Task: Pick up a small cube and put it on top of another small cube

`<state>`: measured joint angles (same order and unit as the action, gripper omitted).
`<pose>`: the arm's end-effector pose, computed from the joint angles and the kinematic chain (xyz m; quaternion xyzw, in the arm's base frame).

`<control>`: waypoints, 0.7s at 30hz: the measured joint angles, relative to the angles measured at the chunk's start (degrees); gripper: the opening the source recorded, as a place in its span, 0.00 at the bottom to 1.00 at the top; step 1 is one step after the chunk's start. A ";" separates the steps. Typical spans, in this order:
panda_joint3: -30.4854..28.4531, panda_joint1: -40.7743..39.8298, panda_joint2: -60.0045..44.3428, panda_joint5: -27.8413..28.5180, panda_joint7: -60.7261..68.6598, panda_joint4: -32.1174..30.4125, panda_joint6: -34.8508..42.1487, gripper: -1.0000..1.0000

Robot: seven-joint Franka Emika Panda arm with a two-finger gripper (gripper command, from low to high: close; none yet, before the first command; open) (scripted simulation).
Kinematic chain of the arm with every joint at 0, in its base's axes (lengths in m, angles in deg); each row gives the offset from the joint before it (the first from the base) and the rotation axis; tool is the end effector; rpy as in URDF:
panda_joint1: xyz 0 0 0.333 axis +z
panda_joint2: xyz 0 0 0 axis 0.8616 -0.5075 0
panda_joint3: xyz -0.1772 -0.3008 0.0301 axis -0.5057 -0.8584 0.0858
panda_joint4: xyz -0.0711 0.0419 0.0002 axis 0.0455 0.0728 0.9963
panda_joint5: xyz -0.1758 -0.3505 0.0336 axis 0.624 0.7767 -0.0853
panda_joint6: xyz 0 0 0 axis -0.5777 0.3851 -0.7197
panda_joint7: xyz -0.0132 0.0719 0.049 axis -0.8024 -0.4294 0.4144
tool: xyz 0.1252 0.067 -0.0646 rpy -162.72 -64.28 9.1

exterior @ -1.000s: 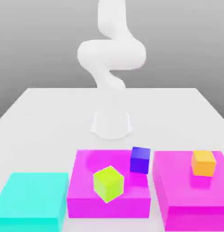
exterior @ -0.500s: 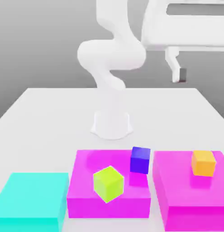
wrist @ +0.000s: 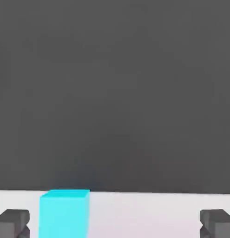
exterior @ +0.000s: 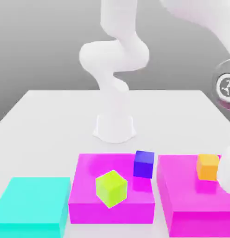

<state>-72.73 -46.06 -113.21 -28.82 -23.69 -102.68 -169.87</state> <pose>0.5645 0.3159 0.2251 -0.9270 0.3736 -0.0308 0.0118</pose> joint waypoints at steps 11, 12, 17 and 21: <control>-2.37 4.36 -13.39 2.19 -3.87 3.73 -6.33 0.00; -2.36 4.35 -13.39 2.14 -3.83 3.72 -6.36 0.00; -0.84 3.29 -8.12 0.19 -2.62 2.29 -2.53 0.00; -0.23 -0.89 -1.42 -2.64 0.26 -3.25 -0.59 0.00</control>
<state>-72.95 -46.96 -114.62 -31.46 -23.42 -105.93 -170.46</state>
